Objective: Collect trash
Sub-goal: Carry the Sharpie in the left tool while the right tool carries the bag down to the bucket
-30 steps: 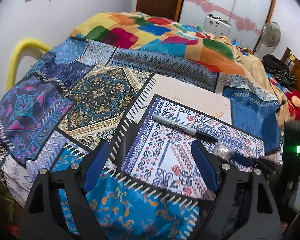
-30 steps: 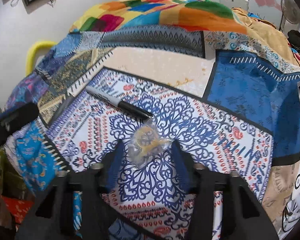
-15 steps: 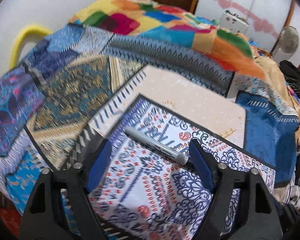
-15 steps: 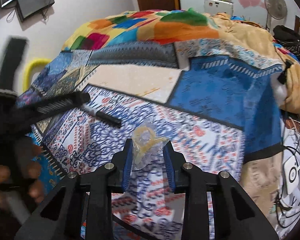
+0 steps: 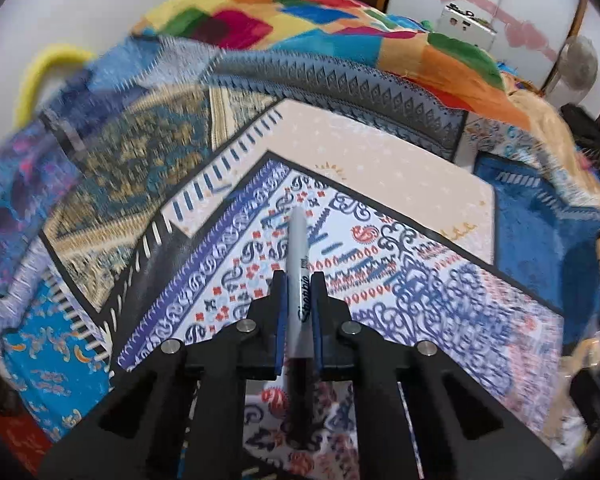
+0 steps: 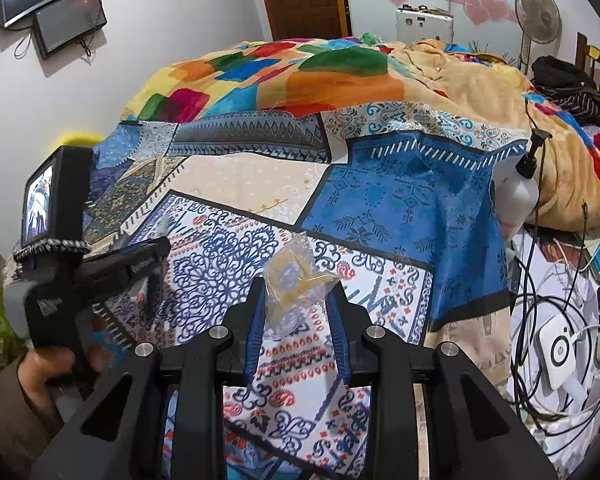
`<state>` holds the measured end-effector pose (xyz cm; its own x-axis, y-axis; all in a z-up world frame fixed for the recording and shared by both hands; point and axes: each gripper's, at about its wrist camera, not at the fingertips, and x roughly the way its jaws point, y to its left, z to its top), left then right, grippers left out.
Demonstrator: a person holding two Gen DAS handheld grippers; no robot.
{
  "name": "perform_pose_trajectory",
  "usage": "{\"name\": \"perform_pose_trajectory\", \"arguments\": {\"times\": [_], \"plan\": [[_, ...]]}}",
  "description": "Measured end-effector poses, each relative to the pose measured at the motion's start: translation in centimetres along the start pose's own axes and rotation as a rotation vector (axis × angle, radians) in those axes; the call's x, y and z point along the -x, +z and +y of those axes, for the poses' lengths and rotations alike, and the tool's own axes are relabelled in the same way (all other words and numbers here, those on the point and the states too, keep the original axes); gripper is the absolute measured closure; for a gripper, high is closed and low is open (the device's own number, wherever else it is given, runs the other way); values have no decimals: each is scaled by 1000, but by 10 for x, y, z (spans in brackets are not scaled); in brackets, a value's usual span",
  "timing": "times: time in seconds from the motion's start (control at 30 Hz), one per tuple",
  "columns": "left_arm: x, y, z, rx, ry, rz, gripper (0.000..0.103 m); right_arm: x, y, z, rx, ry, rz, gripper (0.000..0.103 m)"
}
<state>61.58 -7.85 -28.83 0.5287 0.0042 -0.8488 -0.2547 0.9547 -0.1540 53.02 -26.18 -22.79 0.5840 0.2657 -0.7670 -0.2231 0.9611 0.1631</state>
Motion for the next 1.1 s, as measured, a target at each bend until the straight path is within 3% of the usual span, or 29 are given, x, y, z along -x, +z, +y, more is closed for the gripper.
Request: {"name": "perform_pose_trajectory", "arguments": {"times": [0.07, 0.23, 0.63, 1.1], "plan": [[5, -1, 9, 26, -47, 33, 93, 6, 0, 0, -1, 4, 0, 76], [40, -8, 3, -31, -58, 2, 94, 28, 4, 4, 2, 15, -24, 76], [178, -25, -8, -171, -101, -153, 93, 110, 13, 28, 35, 38, -122, 76], [329, -85, 47, -179, -79, -323, 93, 201, -11, 85, 102, 96, -203, 76]]}}
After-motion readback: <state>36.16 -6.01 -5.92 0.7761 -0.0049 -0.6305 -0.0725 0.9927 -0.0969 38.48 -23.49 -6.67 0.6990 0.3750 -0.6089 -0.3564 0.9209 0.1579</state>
